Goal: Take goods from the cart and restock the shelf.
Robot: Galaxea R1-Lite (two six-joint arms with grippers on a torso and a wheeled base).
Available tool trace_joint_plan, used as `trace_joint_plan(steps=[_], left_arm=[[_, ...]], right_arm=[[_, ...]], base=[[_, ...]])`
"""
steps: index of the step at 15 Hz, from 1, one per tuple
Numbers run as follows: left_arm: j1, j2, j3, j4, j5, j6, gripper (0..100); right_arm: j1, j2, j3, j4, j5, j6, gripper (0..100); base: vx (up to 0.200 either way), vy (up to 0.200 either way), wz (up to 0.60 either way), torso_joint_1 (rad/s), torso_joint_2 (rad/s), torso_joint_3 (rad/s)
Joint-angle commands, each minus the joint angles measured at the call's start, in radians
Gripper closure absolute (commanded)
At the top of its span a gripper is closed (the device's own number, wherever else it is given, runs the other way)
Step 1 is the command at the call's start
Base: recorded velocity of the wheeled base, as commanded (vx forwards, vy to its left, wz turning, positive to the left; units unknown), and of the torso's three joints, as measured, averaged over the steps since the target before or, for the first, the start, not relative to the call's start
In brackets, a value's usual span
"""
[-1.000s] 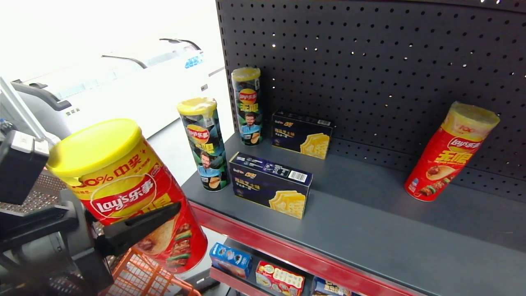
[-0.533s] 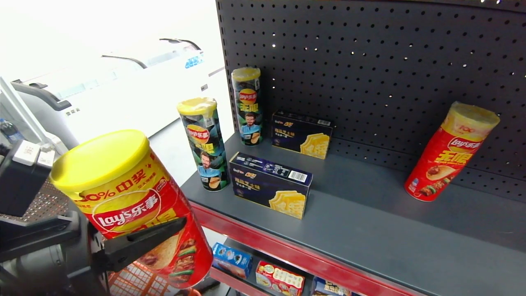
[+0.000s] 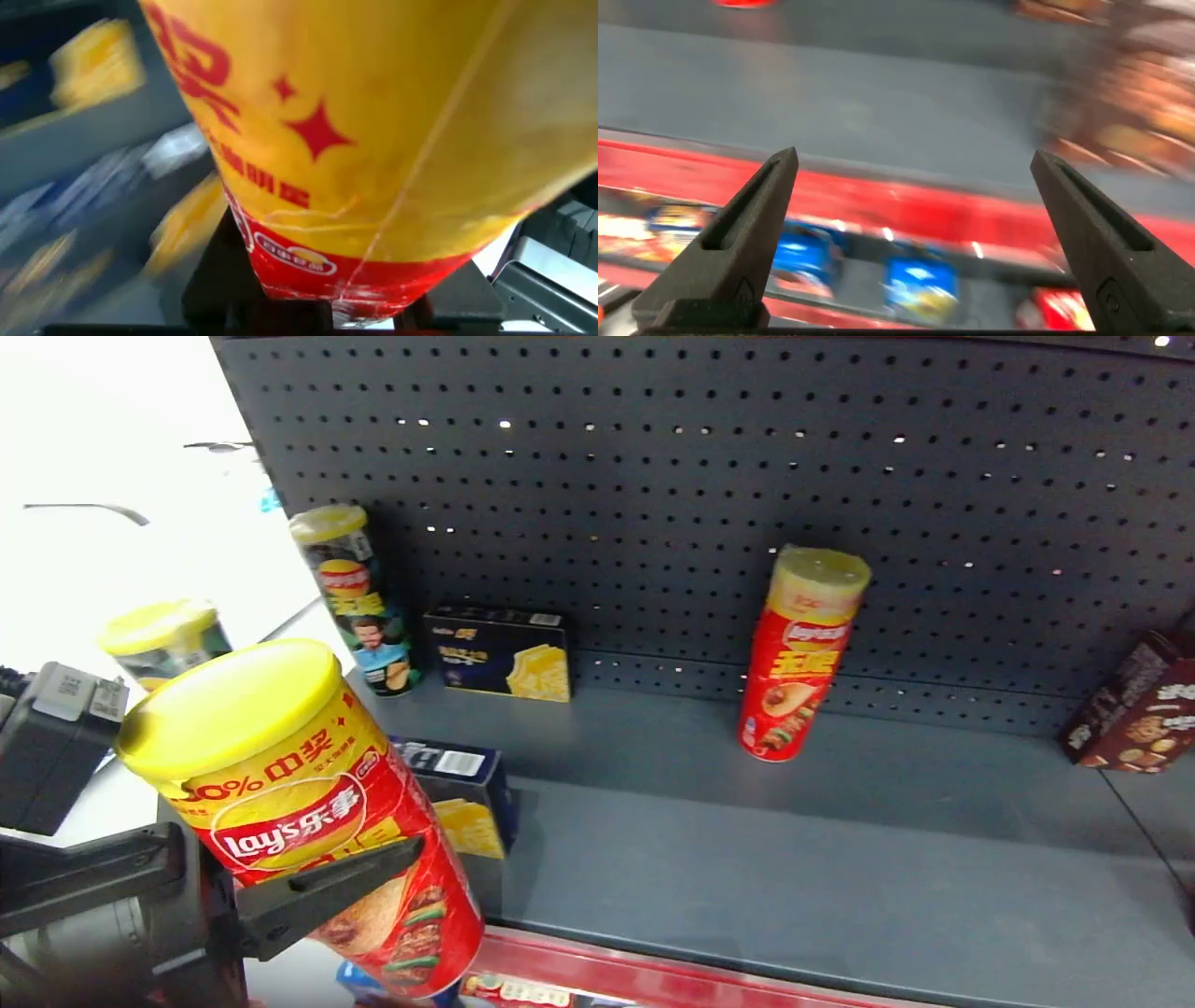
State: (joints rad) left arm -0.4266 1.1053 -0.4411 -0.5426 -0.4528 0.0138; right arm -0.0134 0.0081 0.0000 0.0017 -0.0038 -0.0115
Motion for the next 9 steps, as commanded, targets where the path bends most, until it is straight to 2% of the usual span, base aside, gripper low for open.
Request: trace_joint_plan(steps=[1,2,9], left_arm=[[0.0,0.002,-0.001,-0.002,0.0,0.0,100],[0.002,0.001,-0.001,-0.002,0.0,0.0,100],[0.014,-0.009,0.001,-0.004,0.005,0.0,100]], right_arm=[[0.0,0.0,0.0,0.0,0.001,-0.001,0],[0.0,0.001,0.0,0.0,0.001,-0.002,0],[-0.002,0.0,0.0,0.0,0.002,0.001,0]], base=[[0.0,0.0,-0.6,0.002,0.01,0.002],[0.0,0.0,-0.6,0.007,0.0,0.007],[0.0,0.0,0.0,0.0,0.0,0.0]])
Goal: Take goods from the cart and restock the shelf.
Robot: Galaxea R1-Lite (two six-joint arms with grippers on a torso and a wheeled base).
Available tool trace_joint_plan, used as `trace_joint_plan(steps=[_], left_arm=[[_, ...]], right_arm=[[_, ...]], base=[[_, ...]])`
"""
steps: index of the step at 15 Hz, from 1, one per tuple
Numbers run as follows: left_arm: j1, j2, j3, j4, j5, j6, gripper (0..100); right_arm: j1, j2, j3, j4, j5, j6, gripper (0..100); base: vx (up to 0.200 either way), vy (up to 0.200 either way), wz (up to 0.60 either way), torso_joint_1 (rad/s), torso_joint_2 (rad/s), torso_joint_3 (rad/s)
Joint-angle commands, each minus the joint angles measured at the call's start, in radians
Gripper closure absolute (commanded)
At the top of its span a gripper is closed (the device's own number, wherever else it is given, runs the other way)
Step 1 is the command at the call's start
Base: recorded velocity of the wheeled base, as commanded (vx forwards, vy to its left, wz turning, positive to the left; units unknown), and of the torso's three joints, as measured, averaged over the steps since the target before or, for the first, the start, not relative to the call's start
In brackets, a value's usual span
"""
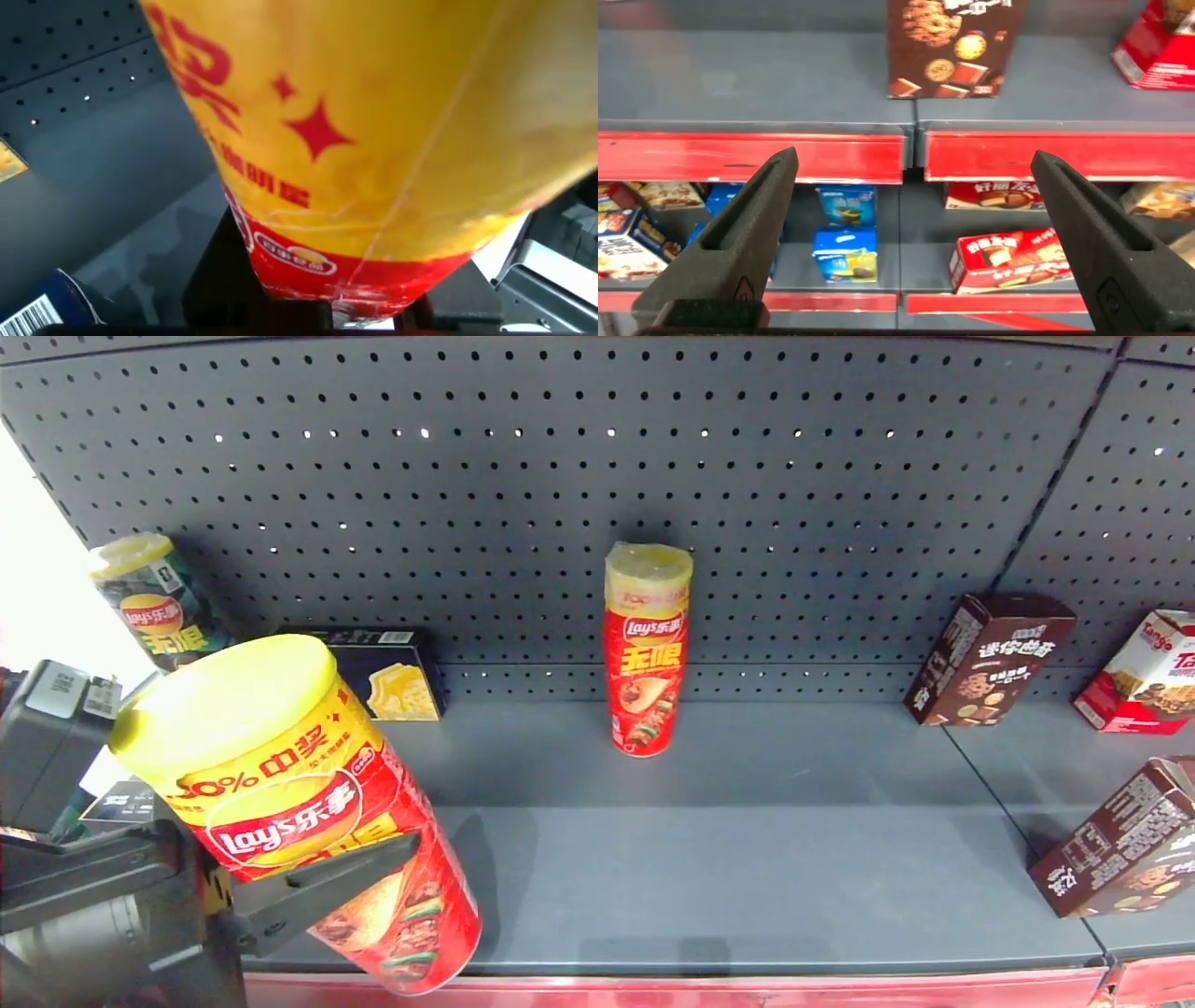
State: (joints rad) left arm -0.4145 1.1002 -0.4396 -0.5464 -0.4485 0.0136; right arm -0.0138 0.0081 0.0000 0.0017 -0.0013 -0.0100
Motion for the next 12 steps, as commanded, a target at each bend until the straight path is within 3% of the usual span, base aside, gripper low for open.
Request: trace_joint_plan(steps=[1,3,5,7,8,9,12], left_arm=[[0.002,-0.011,-0.001,-0.003,0.002,0.002,100],[0.002,-0.025,0.002,0.0,0.001,0.006,100],[-0.001,-0.039,0.015,0.002,-0.001,0.042,100],[-0.001,-0.037,0.028,-0.004,-0.001,0.049,100],[-0.001,-0.04,0.047,-0.01,-0.002,0.083,100],[-0.007,-0.046,0.058,-0.009,-0.002,0.101,100],[-0.006,-0.046,0.058,-0.009,0.001,0.137,100]], right_arm=[[0.0,0.001,0.0,0.0,0.0,-0.001,0],[0.0,0.0,0.0,0.0,0.0,-0.001,0],[0.002,0.001,0.0,0.003,0.003,-0.004,0],[0.0,-0.003,0.0,0.001,-0.002,-0.007,0],[0.009,0.144,-0.236,0.024,0.041,-0.036,0],[0.028,0.273,-0.33,0.038,0.089,-0.03,0],[0.054,0.398,-0.465,0.057,0.141,-0.054,0]], base=[[0.0,0.0,0.0,0.0,0.0,0.0],[0.0,0.0,0.0,0.0,0.0,0.0],[0.0,0.0,0.0,0.0,0.0,0.0],[0.0,0.0,0.0,0.0,0.0,0.0],[0.0,0.0,0.0,0.0,0.0,0.0],[0.0,0.0,0.0,0.0,0.0,0.0],[0.0,0.0,0.0,0.0,0.0,0.0]])
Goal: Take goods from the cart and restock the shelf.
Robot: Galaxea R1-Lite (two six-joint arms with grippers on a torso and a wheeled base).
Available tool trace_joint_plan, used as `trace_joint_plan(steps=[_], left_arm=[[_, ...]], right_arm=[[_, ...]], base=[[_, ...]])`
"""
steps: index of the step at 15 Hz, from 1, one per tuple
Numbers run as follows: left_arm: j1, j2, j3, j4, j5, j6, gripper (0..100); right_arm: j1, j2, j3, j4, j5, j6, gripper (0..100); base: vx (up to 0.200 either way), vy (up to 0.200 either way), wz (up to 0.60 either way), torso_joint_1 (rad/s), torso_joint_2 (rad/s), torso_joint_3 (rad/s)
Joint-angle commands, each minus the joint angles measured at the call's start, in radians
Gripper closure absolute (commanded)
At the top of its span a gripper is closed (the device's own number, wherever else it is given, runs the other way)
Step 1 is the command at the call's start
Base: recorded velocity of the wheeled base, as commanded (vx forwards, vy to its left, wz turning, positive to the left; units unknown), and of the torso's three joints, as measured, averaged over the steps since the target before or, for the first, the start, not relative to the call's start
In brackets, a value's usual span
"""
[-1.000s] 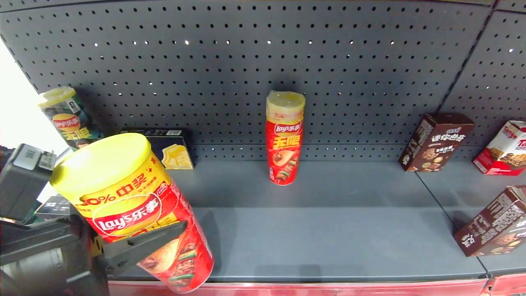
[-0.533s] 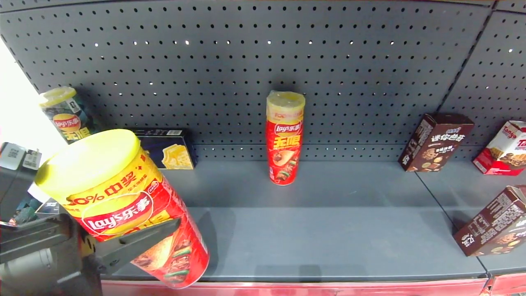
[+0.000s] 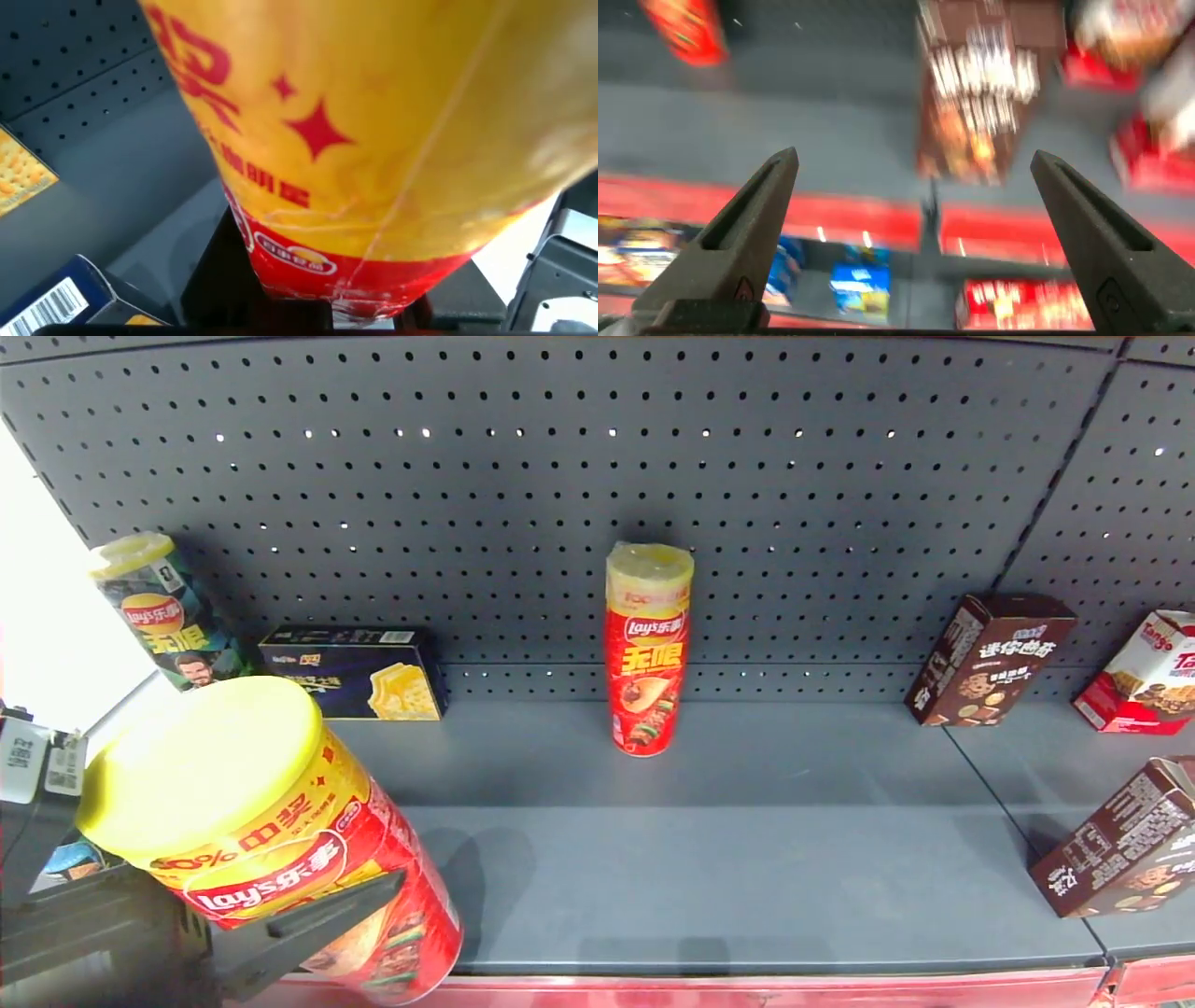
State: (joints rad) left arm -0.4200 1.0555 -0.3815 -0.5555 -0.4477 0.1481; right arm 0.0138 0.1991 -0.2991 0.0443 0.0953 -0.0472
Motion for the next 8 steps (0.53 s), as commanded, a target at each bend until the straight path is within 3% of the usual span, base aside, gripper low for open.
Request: trace_joint_plan(steps=[1,4,8], left_arm=[[0.0,-0.002,0.0,0.0,0.003,0.002,100],[0.0,0.0,0.0,0.002,0.012,0.001,100],[0.006,0.0,0.001,0.0,0.012,-0.004,100]], right_arm=[[0.029,0.275,-0.219,0.011,0.058,-0.019,0],[0.098,0.422,-0.268,-0.061,0.147,-0.046,0],[0.313,0.58,-0.304,-0.127,0.139,-0.065,0]], base=[[0.0,0.0,0.0,0.0,0.0,0.0],[0.0,0.0,0.0,0.0,0.0,0.0],[0.0,0.0,0.0,0.0,0.0,0.0]])
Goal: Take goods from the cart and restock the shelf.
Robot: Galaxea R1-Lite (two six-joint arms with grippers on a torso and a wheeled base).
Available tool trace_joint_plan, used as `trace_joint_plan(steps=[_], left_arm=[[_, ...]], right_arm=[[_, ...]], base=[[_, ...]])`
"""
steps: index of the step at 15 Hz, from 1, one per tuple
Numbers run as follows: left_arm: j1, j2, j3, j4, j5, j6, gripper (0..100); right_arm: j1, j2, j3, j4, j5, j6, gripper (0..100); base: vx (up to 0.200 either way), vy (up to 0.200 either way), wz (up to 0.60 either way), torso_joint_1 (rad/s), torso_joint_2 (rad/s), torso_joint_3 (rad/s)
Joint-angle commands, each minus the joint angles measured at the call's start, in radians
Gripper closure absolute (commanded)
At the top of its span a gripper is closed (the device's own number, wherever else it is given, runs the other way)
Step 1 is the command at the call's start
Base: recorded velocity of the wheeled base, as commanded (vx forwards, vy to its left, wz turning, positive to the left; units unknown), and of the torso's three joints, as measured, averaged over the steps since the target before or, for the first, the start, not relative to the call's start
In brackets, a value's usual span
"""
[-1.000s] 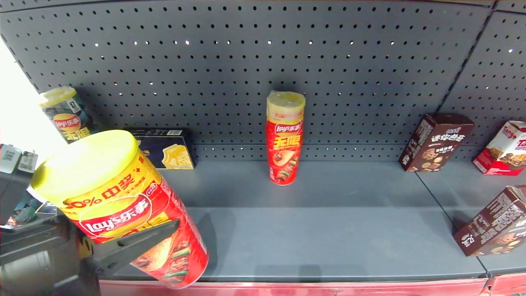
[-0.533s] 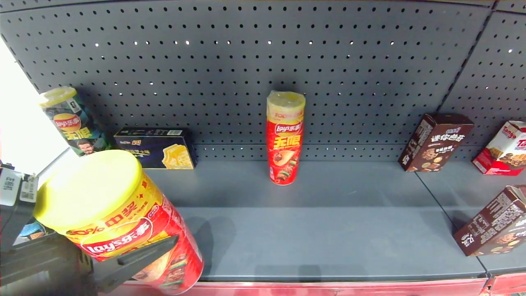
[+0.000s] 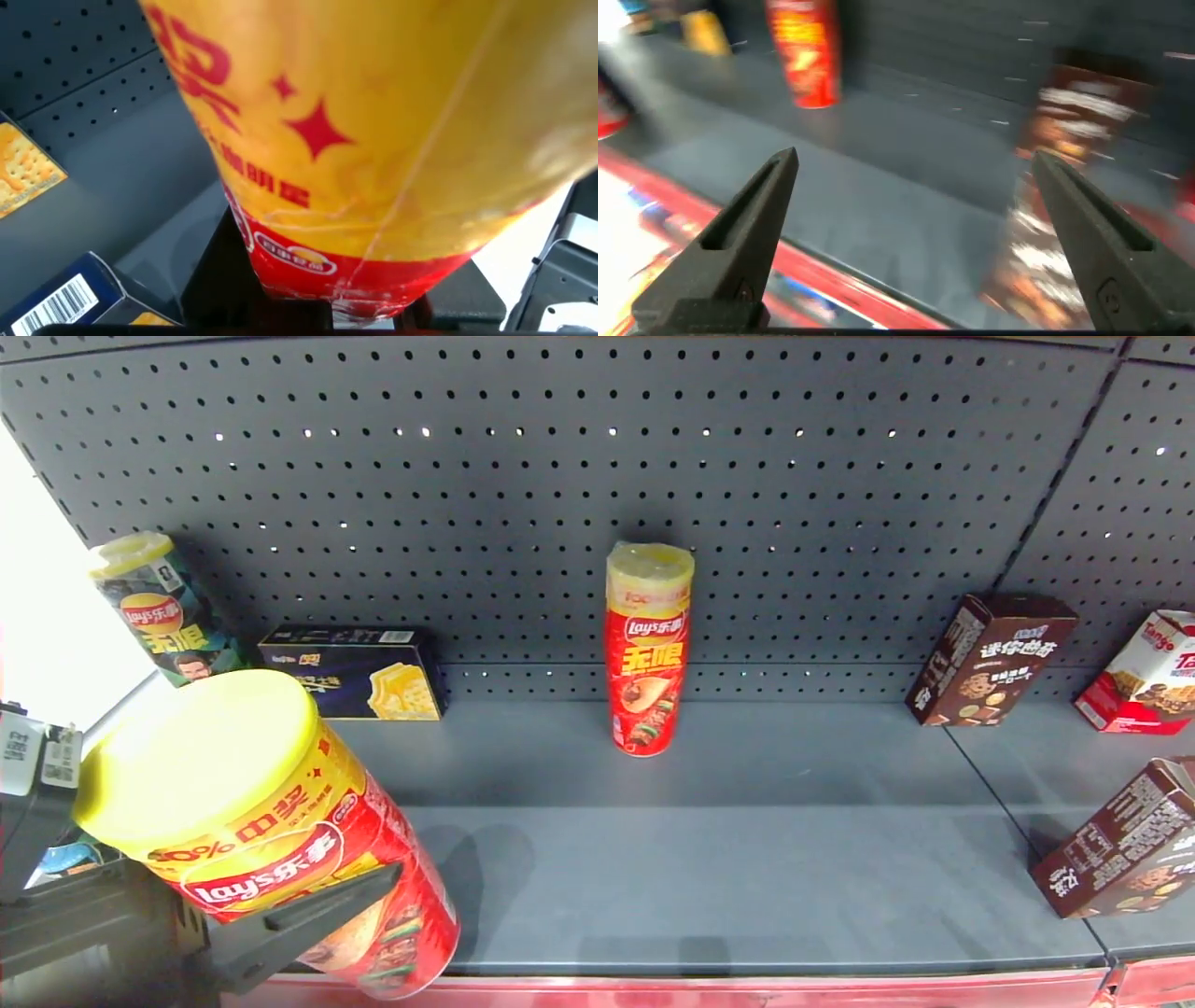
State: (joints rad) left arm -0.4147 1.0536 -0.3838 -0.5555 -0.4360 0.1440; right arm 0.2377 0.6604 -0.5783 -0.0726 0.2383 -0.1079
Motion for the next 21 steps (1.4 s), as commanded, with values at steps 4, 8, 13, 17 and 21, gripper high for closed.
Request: trace_joint_plan(steps=[4,8,13,17,21], left_arm=[[0.002,-0.011,0.005,0.002,0.0,-0.008,100],[0.001,-0.012,0.003,0.0,0.0,-0.031,100],[0.002,-0.011,0.002,0.0,0.0,-0.032,100],[0.002,-0.011,0.003,0.0,0.005,-0.032,100],[0.004,-0.009,0.005,0.0,0.01,-0.032,100]], right_arm=[[0.155,0.281,-0.107,-0.015,-0.027,-0.009,0],[0.232,0.461,-0.187,-0.142,-0.034,-0.007,0],[0.23,0.622,-0.342,-0.164,0.001,0.022,0],[0.221,0.759,-0.466,-0.167,0.019,0.077,0],[0.204,0.901,-0.469,-0.349,0.208,-0.056,0]], base=[[0.0,0.0,0.0,0.0,0.0,0.0],[0.0,0.0,0.0,0.0,0.0,0.0],[0.0,0.0,0.0,0.0,0.0,0.0],[0.0,0.0,0.0,0.0,0.0,0.0],[0.0,0.0,0.0,0.0,0.0,0.0]])
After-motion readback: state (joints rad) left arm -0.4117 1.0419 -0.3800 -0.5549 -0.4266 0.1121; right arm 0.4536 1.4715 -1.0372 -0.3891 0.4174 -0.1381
